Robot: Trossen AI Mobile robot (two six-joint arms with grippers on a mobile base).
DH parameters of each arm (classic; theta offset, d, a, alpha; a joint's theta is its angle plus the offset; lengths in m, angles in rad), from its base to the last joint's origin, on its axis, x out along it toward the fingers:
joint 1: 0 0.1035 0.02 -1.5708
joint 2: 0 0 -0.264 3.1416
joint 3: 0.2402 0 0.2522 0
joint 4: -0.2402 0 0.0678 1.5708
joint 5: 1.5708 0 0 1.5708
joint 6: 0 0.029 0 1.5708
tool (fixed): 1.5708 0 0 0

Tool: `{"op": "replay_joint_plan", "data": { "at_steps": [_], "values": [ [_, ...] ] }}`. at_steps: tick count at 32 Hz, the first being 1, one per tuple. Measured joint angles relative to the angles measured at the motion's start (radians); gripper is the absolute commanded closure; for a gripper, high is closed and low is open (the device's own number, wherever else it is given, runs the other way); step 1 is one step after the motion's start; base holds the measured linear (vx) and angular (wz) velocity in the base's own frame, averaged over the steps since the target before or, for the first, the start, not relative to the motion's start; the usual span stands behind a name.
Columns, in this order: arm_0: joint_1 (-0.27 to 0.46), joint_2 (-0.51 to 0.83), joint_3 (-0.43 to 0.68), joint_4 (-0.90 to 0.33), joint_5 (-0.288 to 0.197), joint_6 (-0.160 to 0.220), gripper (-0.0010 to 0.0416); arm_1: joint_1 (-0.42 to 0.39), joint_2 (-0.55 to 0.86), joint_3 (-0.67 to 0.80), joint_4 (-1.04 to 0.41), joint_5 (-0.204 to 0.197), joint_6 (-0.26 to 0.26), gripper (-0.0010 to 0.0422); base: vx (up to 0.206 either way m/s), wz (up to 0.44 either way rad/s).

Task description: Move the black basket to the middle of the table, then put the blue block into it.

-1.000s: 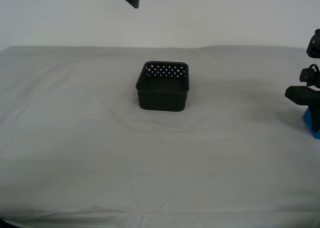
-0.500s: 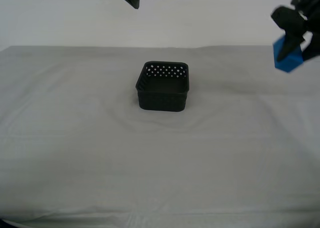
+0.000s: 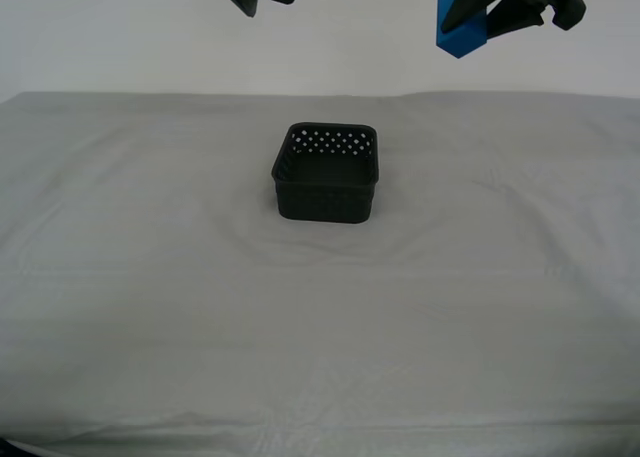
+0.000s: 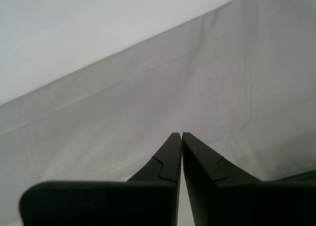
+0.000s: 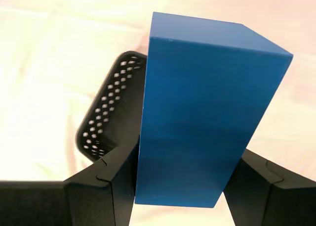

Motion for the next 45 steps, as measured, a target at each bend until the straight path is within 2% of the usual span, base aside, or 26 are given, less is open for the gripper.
{"op": "replay_joint_plan", "data": {
  "at_steps": [2,4,11,13,15,17,20,21,22,23,26,27,28,32,36,45],
  "values": [
    [0.008,0.032,0.008,0.027,-0.055,0.012,0.0407,0.0,0.0,0.0,0.001,0.0,0.0,0.0412,0.0,0.0],
    [0.017,0.057,0.013,0.028,-0.08,0.019,0.0407,0.0,0.0,0.0,0.001,0.0,0.0,0.0412,0.0,0.0],
    [0.132,0.31,0.138,0.048,-0.092,0.015,0.0407,0.005,0.002,0.0,-0.007,0.0,0.0,0.0412,0.0,0.0],
    [0.163,0.404,0.217,0.036,-0.104,0.011,0.0407,0.005,0.002,0.0,-0.01,0.0,0.0,0.0412,0.0,0.0],
    [0.179,0.436,0.248,0.07,-0.121,0.009,0.0406,0.006,0.002,0.0,-0.008,0.001,0.0,0.0412,0.0,0.0],
    [0.204,0.509,0.333,0.033,-0.135,0.007,0.0406,0.006,0.002,0.0,-0.01,0.003,0.0,0.0412,0.0,0.0],
    [0.223,0.52,0.375,0.03,-0.141,0.004,0.0405,0.007,0.002,0.0,-0.011,0.003,0.0,0.0412,0.0,0.0],
    [0.229,0.515,0.38,0.03,-0.141,-0.023,0.0395,0.008,0.002,0.0,-0.012,0.003,0.0,0.0412,0.0,0.0],
    [0.229,0.515,0.38,0.03,-0.141,-0.024,0.0388,0.01,0.002,0.0,-0.011,0.003,0.0,0.0412,0.0,0.0],
    [0.229,0.514,0.375,0.028,-0.141,-0.027,0.0354,0.01,0.002,0.0,-0.011,0.003,0.0,0.0412,0.0,0.0],
    [0.23,0.513,0.376,0.017,-0.13,-0.027,0.0302,0.011,0.002,0.0,-0.011,0.003,0.0,0.0412,0.0,0.0],
    [0.232,0.513,0.376,0.018,-0.129,-0.027,0.0272,0.011,0.002,0.0,-0.011,0.003,0.0,0.0412,0.0,0.0],
    [0.233,0.517,0.375,0.016,-0.127,-0.027,0.0175,0.011,0.002,0.0,-0.011,0.003,0.0,0.0412,0.0,0.0],
    [0.236,0.517,0.375,0.014,-0.126,-0.023,0.0059,0.012,0.002,0.0,-0.01,0.003,0.0,0.0412,0.0,0.0],
    [0.238,0.517,0.375,0.013,-0.125,-0.023,0.002,0.012,0.002,0.0,-0.011,0.003,0.0,0.0412,0.0,0.0],
    [0.239,0.517,0.375,0.014,-0.125,-0.023,0.0053,0.013,0.002,0.0,-0.016,0.003,-0.006,0.0403,0.0,0.0]
  ]
}}
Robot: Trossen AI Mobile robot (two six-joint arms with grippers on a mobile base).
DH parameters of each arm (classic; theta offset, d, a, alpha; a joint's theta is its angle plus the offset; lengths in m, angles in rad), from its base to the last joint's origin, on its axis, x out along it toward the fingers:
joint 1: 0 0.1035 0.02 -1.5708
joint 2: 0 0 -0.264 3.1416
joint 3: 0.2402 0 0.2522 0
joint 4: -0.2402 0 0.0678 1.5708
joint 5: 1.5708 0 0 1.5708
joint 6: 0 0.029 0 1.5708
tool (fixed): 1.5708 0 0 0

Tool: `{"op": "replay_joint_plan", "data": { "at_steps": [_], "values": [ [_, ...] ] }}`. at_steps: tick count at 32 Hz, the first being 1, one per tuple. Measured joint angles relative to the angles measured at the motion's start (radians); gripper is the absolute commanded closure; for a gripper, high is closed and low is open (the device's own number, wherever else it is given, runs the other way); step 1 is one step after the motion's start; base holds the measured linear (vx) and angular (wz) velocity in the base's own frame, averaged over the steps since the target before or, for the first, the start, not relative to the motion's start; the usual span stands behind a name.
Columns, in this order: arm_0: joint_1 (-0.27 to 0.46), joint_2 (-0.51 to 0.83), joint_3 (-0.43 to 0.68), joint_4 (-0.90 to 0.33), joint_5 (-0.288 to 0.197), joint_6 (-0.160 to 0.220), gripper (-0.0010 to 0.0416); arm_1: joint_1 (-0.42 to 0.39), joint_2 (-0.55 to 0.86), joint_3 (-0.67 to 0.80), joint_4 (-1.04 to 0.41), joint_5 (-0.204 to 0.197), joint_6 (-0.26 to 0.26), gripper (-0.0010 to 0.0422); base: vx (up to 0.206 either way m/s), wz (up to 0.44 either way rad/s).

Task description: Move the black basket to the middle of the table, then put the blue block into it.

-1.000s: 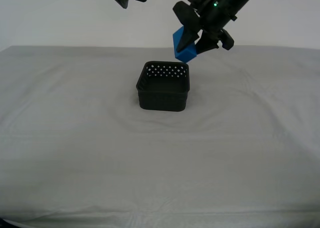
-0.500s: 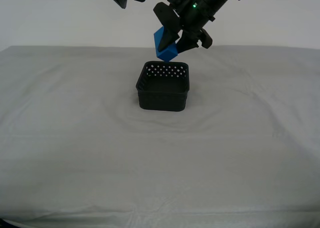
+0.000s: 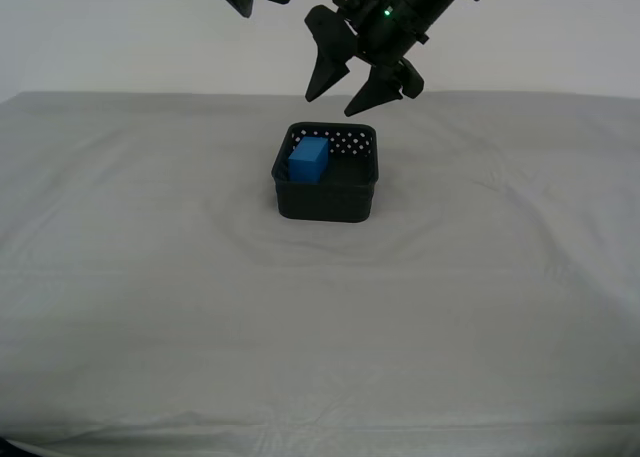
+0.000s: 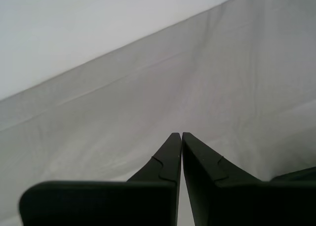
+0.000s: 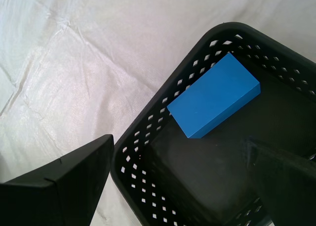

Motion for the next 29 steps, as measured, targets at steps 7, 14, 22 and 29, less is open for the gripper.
{"op": "replay_joint_plan", "data": {
  "at_steps": [7,14,22,29],
  "values": [
    [0.0,0.0,0.0,0.0,0.0,0.0,0.0053,0.003,0.0,0.0,-0.003,0.0,-0.018,0.0246,0.0,0.0],
    [0.0,0.0,0.0,0.013,0.0,0.0,0.0053,0.004,0.0,0.0,0.002,0.0,-0.018,0.0179,0.0,0.0],
    [0.0,0.0,0.0,0.015,0.0,0.0,0.0053,0.004,0.0,0.0,0.005,0.0,-0.018,0.0134,0.0,0.0],
    [0.0,0.0,0.0,0.015,0.0,0.001,0.0053,0.004,0.0,0.0,0.008,0.0,-0.018,0.0132,0.0,0.0]
  ]
}}
